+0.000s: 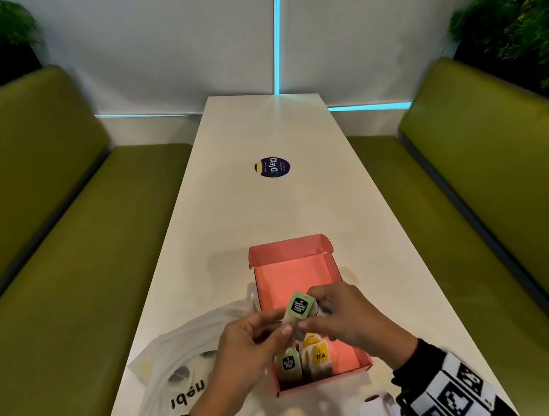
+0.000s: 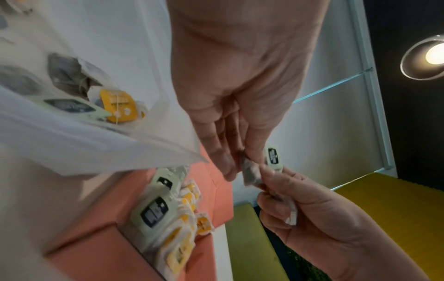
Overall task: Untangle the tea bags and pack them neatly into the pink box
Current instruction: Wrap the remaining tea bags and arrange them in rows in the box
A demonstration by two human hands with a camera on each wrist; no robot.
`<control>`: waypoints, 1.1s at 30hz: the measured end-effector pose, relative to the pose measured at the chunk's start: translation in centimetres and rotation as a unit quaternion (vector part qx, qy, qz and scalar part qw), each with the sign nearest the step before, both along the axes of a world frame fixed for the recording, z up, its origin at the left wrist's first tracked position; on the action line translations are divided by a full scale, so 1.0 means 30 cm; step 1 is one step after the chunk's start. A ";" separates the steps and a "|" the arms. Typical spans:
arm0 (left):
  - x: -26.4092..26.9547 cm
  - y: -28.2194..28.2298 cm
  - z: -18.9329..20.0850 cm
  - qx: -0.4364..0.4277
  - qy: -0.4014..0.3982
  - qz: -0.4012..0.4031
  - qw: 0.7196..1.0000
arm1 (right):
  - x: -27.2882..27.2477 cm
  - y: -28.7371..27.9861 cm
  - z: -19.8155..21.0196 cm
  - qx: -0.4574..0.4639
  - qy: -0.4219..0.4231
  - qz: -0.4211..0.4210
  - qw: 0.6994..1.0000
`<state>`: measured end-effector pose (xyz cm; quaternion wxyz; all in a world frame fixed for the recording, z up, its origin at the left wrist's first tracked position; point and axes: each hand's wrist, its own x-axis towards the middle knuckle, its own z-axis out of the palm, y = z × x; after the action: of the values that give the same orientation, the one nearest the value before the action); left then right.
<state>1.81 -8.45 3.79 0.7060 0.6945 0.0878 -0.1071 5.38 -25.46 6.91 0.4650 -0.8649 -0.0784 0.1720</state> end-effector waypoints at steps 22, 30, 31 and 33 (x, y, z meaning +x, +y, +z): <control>0.060 0.013 -0.175 0.668 -0.307 -0.195 0.649 | -0.150 0.046 -0.289 -0.151 -0.085 0.069 0.983; 0.074 -0.003 -0.190 0.676 -0.298 -0.192 0.646 | -0.155 0.031 -0.293 -0.111 -0.078 0.068 0.988; 0.072 -0.006 -0.192 0.675 -0.300 -0.191 0.647 | -0.156 0.029 -0.298 -0.107 -0.078 0.068 0.989; 0.069 -0.011 -0.194 0.670 -0.307 -0.189 0.649 | -0.156 0.027 -0.299 -0.100 -0.084 0.069 0.989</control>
<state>3.89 -8.78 -2.02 -0.0001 0.9731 -0.2198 0.0689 0.69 -24.63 -2.07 0.3549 -0.9109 -0.1592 0.1378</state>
